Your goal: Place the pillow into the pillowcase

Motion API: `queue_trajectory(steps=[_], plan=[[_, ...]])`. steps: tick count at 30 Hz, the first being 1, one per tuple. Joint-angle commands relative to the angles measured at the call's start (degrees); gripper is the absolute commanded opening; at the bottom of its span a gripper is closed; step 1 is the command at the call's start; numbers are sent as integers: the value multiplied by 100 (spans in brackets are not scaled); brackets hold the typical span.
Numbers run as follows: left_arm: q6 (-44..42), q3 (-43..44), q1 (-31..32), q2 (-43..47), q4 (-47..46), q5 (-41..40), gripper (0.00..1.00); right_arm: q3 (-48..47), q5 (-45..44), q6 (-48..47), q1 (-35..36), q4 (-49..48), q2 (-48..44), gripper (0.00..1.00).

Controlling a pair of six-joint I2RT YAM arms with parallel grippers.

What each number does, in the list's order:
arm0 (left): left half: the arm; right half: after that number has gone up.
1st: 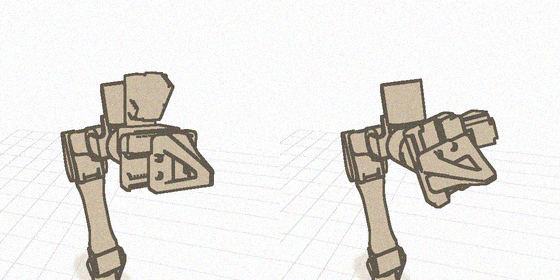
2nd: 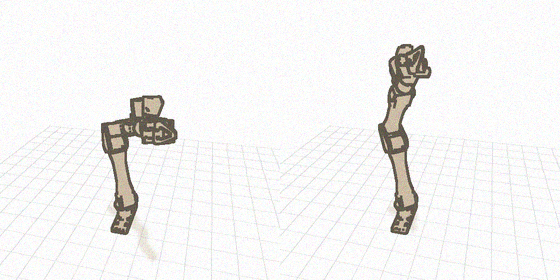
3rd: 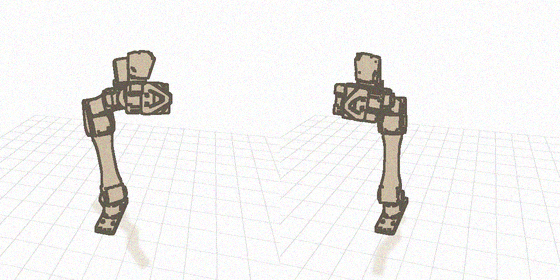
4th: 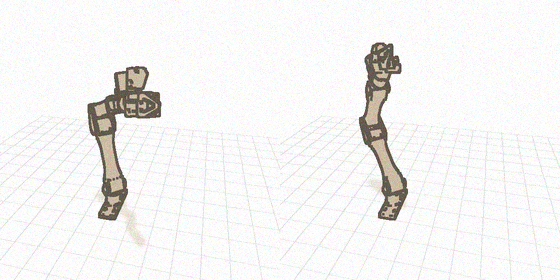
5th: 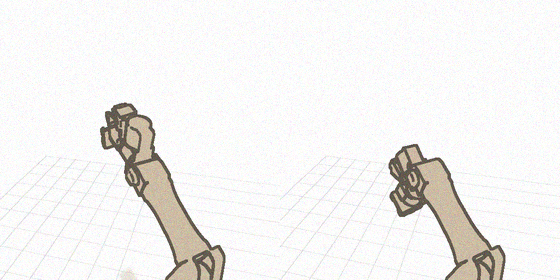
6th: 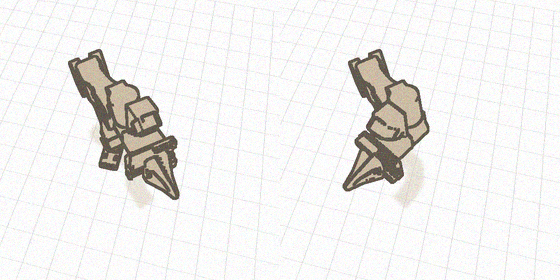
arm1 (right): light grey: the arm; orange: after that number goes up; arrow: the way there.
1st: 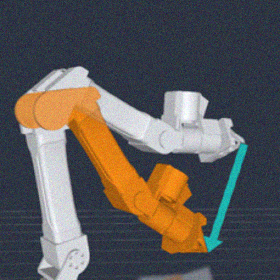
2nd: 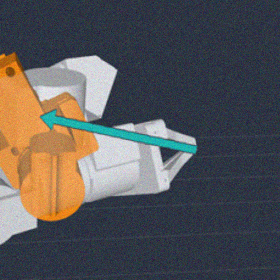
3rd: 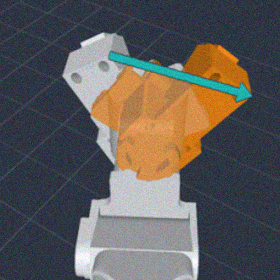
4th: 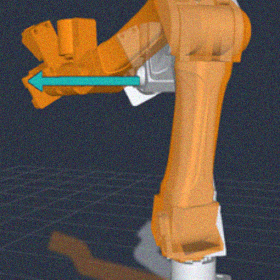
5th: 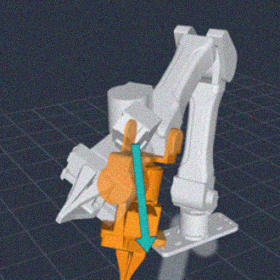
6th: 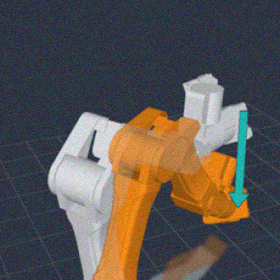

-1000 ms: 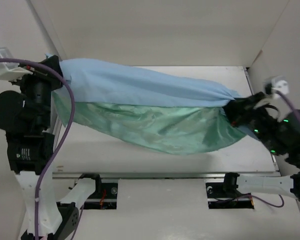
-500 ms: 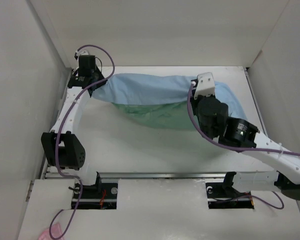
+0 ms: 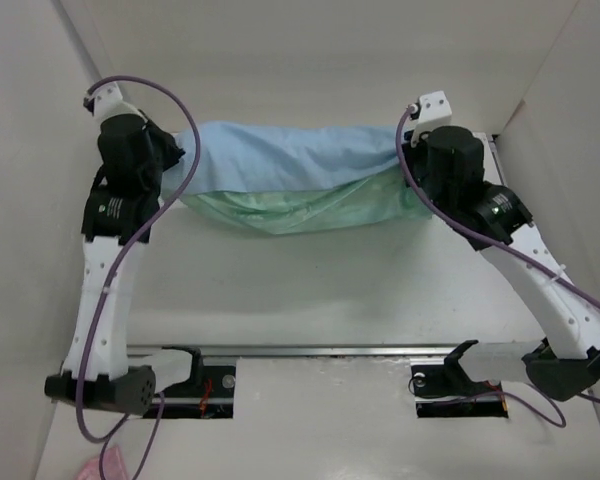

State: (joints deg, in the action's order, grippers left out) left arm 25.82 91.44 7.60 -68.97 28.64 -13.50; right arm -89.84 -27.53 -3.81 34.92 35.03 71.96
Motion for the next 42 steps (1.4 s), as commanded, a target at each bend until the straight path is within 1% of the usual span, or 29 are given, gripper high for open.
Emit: queue_trajectory(steps=[1, 2, 4, 5, 7, 8, 10, 11, 12, 13, 14, 15, 16, 17, 18, 20, 21, 22, 23, 24, 25, 26, 27, 29, 30, 32, 35, 37, 42], plan=[[72, 383, 128, 911, -326, -74, 0, -1346, 651, 196, -281, -359, 228, 0], [72, 531, 128, 912, -142, -257, 0, -1778, 748, 362, -405, 288, 726, 0], [151, 917, 128, 912, 245, -154, 0, -2709, 1169, 548, -503, 924, 1116, 0], [151, 1111, 128, 859, 508, -92, 0, -3480, 1249, 548, -503, 1136, 1249, 0], [151, 1683, 128, 745, 826, -13, 0, -4205, 1311, 601, -503, 1900, 1609, 0], [151, 1684, 128, 666, 836, -13, 0, -4695, 1190, 601, -573, 2138, 1749, 0], [151, 1299, 128, 561, 582, -13, 0, -4814, 1135, 601, -775, 2237, 2267, 0], [151, 1298, 128, 203, 581, -108, 0, -4928, 1832, 601, -1133, 2237, 2557, 0], [212, 1298, 128, -53, 651, -162, 0, -5312, 2178, 662, -1301, 2237, 2907, 0], [213, 1419, 128, -342, 703, -214, 0, -5568, 2486, 663, -1451, 2393, 3711, 0], [213, 1421, 128, -928, 756, -293, 0, -5866, 2898, 793, -1696, 2482, 4137, 0], [273, 1473, 128, -1230, 661, -294, 0, -6348, 3102, 794, -1794, 2483, 4524, 0], [204, 1604, 128, -1546, 582, -294, 0, -6588, 3357, 855, -1900, 2344, 5233, 0], [204, 1744, 24, -1880, 529, -189, 0, -6790, 3629, 856, -2014, 2212, 5527, 0], [143, 1911, -134, -2614, 476, -128, 0, -6862, 4023, 943, -2241, 2019, 5748, 0], [90, 2576, -249, -3347, 248, -13, 0, -6286, 4307, 1345, -2471, 906, 6100, 0], [89, 2946, -302, -4186, 247, -13, 0, -6074, 4509, 1444, -2577, 561, 6241, 0], [-41, 3420, -302, -4621, 456, 48, 0, -6124, 4685, 1445, -2708, 384, 6433, 4], [-42, 4556, -302, -5052, 658, -73, 19, -6255, 4617, 1541, -2709, 147, 6844, 11], [-95, 4932, -302, -5413, 660, -74, 52, -6430, 4529, 1681, -2779, 40, 7031, 39], [-95, 5276, -355, -5895, 730, -74, 99, -6588, 4528, 1682, -2780, -82, 7155, 59], [9, 5514, -355, -5978, 730, -74, 100, -6703, 4528, 1682, -2780, -362, 7208, 82], [10, 5386, -355, -5979, 556, -74, 100, -6608, 4441, 1682, -2780, -643, 7017, 100], [63, 4921, -504, -5532, -74, -22, 100, -6057, 3935, 1682, -2780, -1224, 6605, 100], [63, 4571, -557, -5383, -209, 39, 100, -6054, 3731, 1682, -2841, -1348, 6246, 100], [-15, 4488, -723, -5189, -376, 40, 100, -6001, 3335, 1577, -2963, -1428, 5971, 100], [-173, 5242, -978, -5240, -201, 118, 100, -6124, 3219, 1524, -3227, -1288, 5663, 100], [-226, 5585, -1338, -5241, -280, 119, 100, -6308, 3062, 1524, -3517, -1087, 5584, 100], [-78, 5534, -2059, -5022, -483, 672, 100, -6266, 3017, 1524, -3957, -735, 5443, 100]])
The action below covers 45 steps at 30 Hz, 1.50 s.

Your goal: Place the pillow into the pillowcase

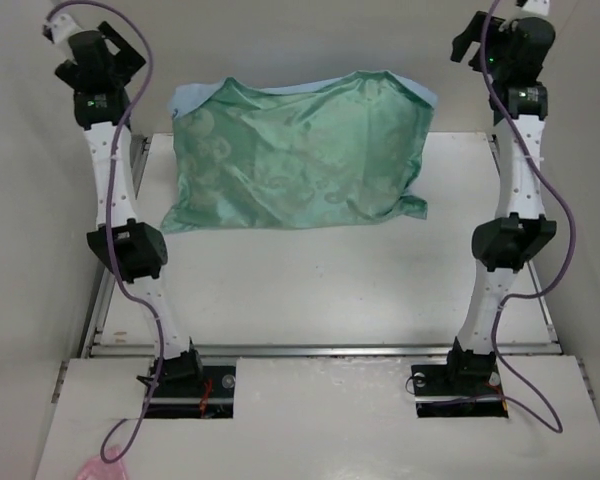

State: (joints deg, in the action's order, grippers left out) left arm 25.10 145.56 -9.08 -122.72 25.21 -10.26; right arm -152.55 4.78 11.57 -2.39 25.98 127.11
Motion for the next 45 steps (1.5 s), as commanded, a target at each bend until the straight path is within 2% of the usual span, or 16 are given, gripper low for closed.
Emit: queue_trajectory(steps=[1, 3, 4, 5, 8, 12, 13, 16, 20, 25, 33, 39, 40, 42, 43, 45], plan=[[-58, 35, -393, 432, -78, 349, 100, 345, 204, -110, -226, 319, -168, 100], [-364, -637, -332, 686, -78, 210, 100, 1109, 1031, -409, -226, 531, -703, 100], [-435, -1417, -183, 1027, -78, -70, 100, 2071, 1052, -532, -61, 531, -1131, 100], [-436, -1425, -112, 1213, -78, -72, 100, 2524, 886, -533, 54, 479, -1336, 100], [-322, -2950, 37, 1934, -235, 41, 100, 4173, 446, -490, 309, 146, -1864, 100], [258, -4971, 336, 3189, -742, -335, 100, 5259, 595, -112, 310, -181, -2392, 100], [354, -5846, 415, 3488, -911, -467, 100, 5427, 499, 19, 310, -181, -2558, 100], [644, -7062, 600, 4500, -1264, -616, 100, 6209, 419, 214, 310, -547, -2970, 100], [777, -7856, 601, 4793, -1571, -784, 100, 7220, 472, 267, 310, -1547, -3236, 100], [592, -7420, 381, 3233, -1396, -371, 100, 7108, 656, -137, 310, -1683, -2543, 100], [460, -7121, 258, 1831, -2756, 770, 100, 6669, 901, -533, 362, -2246, -1480, 100], [206, -5698, 258, 366, -2461, 1517, 100, 5878, 1322, -656, 546, -1763, -820, 99], [136, -5540, 327, 206, -2312, 1614, 62, 5747, 1420, -604, 608, -1684, -732, 96], [135, -5283, 389, -32, -2231, 1703, 0, 5483, 1543, -604, 669, -1429, -477, 90], [205, -5335, 442, -33, -2362, 1703, 0, 5429, 1735, -551, 670, -1377, -416, 87], [206, -5879, 442, 168, -2783, 1826, 0, 5429, 2078, -385, 670, -1446, -353, 53]])
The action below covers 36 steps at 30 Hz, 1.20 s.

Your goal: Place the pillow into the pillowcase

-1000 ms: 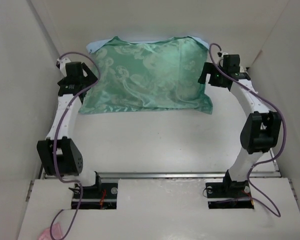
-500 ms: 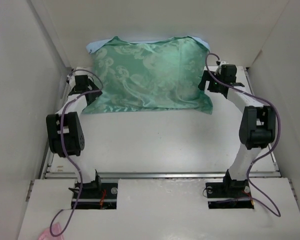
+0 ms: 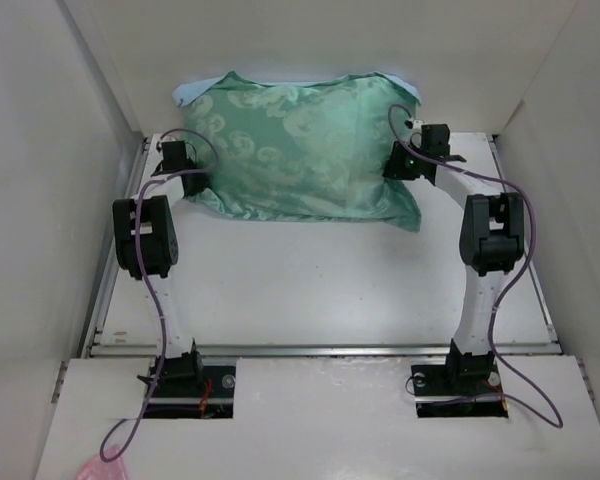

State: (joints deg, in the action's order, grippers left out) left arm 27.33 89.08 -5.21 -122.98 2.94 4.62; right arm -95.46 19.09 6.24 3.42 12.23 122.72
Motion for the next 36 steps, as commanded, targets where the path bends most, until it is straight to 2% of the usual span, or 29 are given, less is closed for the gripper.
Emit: queue_trajectory(steps=[1, 3, 5, 7, 8, 9, 11, 14, 15, 16, 17, 18, 19, 24, 25, 29, 36], plan=[[-17, -398, 55, 482, -793, 398, 0, -280, 822, 202, 89, -141, 86, 33], [-17, -758, 108, 835, -795, 399, 0, -70, 824, 202, 89, -211, -132, 0], [-17, -1058, 195, 1564, -795, 338, 0, 498, 675, 202, 89, -273, -492, 0], [-17, -1628, 353, 2143, -664, -48, 0, 1018, 465, 350, 89, -274, -1282, 0], [131, -1813, 528, 2747, -567, -232, 0, 1273, 177, 421, 89, -274, -1564, 0], [184, -1989, 608, 3014, -271, -382, 0, 1667, 17, 422, 89, 13, -2089, 0], [368, -2350, 679, 3741, 187, -909, 0, 1951, -421, 676, 89, 427, -2540, 0], [703, -2553, 741, 4280, 1163, -1435, 0, 2233, -1283, 1130, 89, 1158, -3261, 0], [799, -2553, 741, 4534, 1583, -1560, 0, 2303, -1572, 1203, 89, 1246, -3402, 11], [861, -2553, 741, 4641, 1796, -1665, 5, 2304, -1732, 1300, 89, 1334, -3525, 41], [862, -2371, 741, 4730, 2024, -1840, 36, 2304, -1820, 1370, 89, 1404, -3744, 99], [949, -2256, 741, 4913, 2435, -1990, 86, 2243, -2039, 1371, 89, 1466, -3851, 100], [949, -2141, 741, 5037, 2613, -2174, 100, 2147, -2119, 1371, 89, 1467, -3956, 100], [1107, -1772, 741, 6161, 2704, -2878, 100, 1830, -2585, 1423, 89, 1467, -4729, 100], [1108, -1771, 741, 6563, 2607, -2931, 100, 1829, -2586, 1372, 89, 1467, -4818, 100], [1003, -1841, 741, 7128, 2247, -2932, 100, 1768, -2533, 1371, 89, 1195, -5187, 100], [862, -1841, 741, 6999, 2018, -2405, 100, 2268, -2235, 1354, 89, 527, -5741, 100]])
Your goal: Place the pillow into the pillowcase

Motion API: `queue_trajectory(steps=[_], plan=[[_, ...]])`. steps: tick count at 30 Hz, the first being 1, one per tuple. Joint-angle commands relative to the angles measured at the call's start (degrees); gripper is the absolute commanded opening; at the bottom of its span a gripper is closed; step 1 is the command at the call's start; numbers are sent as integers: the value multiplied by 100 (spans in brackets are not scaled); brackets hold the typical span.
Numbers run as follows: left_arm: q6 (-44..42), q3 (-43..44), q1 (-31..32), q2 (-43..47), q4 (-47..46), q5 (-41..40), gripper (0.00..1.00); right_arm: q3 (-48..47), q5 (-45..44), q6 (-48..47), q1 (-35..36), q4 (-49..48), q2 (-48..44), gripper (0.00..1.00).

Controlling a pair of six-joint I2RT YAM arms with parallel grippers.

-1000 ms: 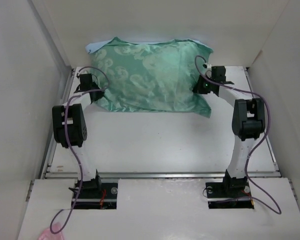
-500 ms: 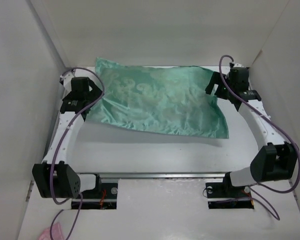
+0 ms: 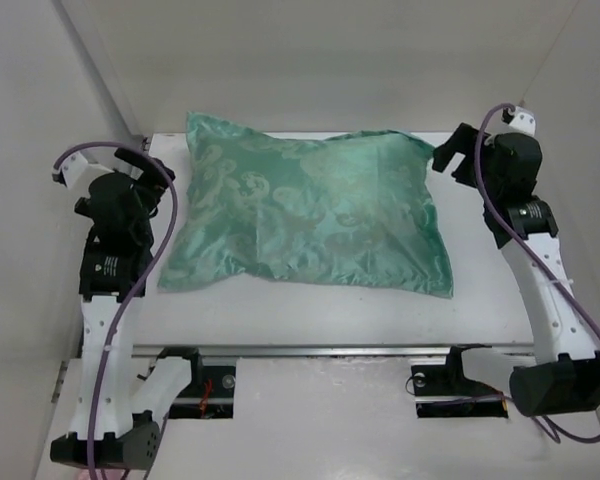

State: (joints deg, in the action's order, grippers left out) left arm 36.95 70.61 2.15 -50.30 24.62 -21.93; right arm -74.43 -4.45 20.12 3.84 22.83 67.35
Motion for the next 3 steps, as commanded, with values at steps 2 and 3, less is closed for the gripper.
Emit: queue_trajectory(steps=[2, 3], plan=[[-161, -47, 4, -322, -212, 434, 100, 297, 120, -34, 47, -613, -327, 100], [-162, -47, 4, -322, -282, 436, 100, 298, 120, -34, 47, -665, -328, 100]])
